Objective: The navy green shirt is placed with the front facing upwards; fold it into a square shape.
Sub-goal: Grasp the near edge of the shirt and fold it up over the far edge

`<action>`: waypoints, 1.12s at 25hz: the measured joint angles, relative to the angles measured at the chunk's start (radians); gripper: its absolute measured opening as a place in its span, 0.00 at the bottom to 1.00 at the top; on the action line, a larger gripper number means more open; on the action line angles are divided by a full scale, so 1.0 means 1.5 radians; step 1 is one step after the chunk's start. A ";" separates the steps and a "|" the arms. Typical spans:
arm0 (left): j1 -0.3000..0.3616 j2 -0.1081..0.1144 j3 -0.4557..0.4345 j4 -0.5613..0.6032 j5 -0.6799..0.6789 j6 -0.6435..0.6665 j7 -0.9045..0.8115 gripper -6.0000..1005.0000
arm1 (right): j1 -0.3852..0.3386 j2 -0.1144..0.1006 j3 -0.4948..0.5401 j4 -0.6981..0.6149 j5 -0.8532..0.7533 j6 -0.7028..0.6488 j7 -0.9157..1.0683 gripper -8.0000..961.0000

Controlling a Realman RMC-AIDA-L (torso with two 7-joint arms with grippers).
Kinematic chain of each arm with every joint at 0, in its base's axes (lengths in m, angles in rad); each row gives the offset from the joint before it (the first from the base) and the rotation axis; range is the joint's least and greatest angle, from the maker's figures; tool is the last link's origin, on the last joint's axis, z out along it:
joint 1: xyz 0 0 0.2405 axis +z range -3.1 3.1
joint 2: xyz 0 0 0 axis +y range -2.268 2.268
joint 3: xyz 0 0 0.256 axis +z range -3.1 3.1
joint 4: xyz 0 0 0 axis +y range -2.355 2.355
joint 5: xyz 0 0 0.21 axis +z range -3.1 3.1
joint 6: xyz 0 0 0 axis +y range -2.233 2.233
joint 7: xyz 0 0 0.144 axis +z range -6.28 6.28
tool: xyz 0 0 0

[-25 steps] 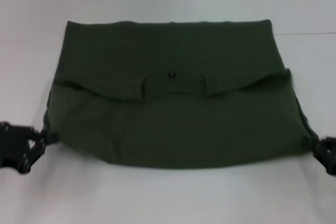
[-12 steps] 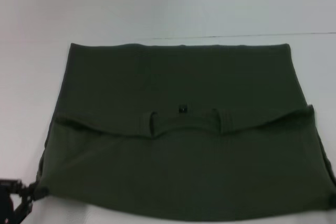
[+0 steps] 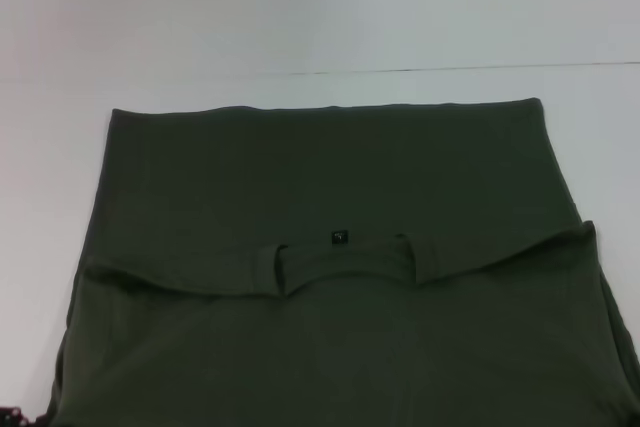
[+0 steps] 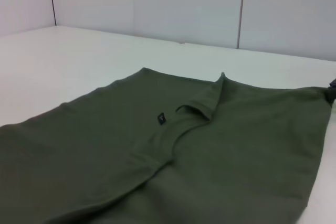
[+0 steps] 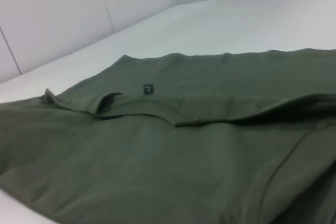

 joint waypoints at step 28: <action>-0.077 0.010 -0.112 -0.050 -0.126 -0.015 -0.170 0.07 | 0.128 -0.005 0.074 -0.192 -0.003 -0.096 0.344 0.05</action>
